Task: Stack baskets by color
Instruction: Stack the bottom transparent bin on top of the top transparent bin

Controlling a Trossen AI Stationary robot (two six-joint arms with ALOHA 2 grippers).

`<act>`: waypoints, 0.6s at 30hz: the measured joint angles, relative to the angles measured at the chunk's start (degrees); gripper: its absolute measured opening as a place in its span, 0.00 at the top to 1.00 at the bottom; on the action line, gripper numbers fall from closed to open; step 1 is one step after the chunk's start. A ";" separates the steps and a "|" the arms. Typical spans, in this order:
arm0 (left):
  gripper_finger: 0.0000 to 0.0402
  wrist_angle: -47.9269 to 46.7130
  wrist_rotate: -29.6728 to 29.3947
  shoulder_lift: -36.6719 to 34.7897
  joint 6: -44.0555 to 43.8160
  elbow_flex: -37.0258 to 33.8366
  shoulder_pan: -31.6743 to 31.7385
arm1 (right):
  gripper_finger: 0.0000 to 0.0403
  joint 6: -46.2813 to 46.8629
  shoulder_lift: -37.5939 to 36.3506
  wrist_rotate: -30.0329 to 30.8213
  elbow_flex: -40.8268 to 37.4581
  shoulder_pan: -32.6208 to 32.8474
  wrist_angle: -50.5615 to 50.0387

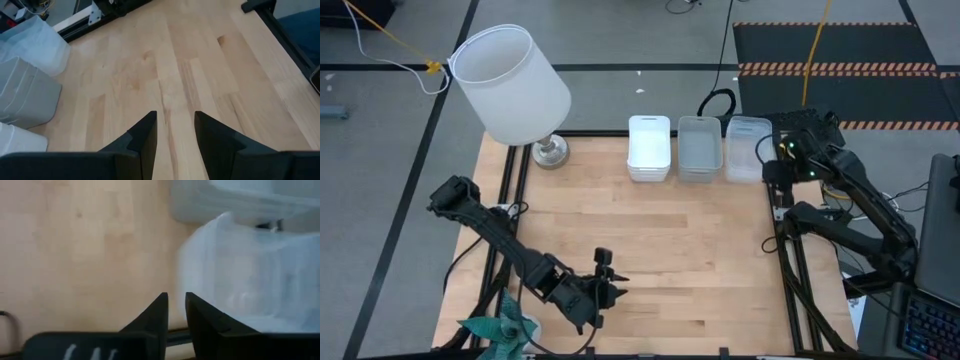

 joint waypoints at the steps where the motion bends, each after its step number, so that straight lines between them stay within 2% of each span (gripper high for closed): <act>1: 0.67 0.47 0.01 0.00 0.22 0.00 0.22 | 0.88 2.12 0.20 0.34 -0.10 0.52 -0.67; 4: 0.67 1.99 0.04 0.00 1.42 0.00 0.72 | 0.93 5.38 0.74 3.57 -2.22 1.56 -0.44; 8: 0.67 3.91 0.18 0.00 2.61 0.00 1.08 | 0.99 2.58 2.08 5.10 -7.97 2.16 0.72; 10: 0.67 4.04 0.20 0.00 2.96 0.00 1.08 | 0.99 1.63 2.50 7.33 -10.80 2.80 3.09; 14: 0.67 3.86 0.47 0.00 3.09 0.00 1.03 | 0.99 2.44 2.53 16.05 -14.34 3.93 10.82; 18: 0.67 3.84 1.68 0.00 3.60 0.00 1.03 | 1.00 2.43 2.51 18.41 -14.73 4.10 15.05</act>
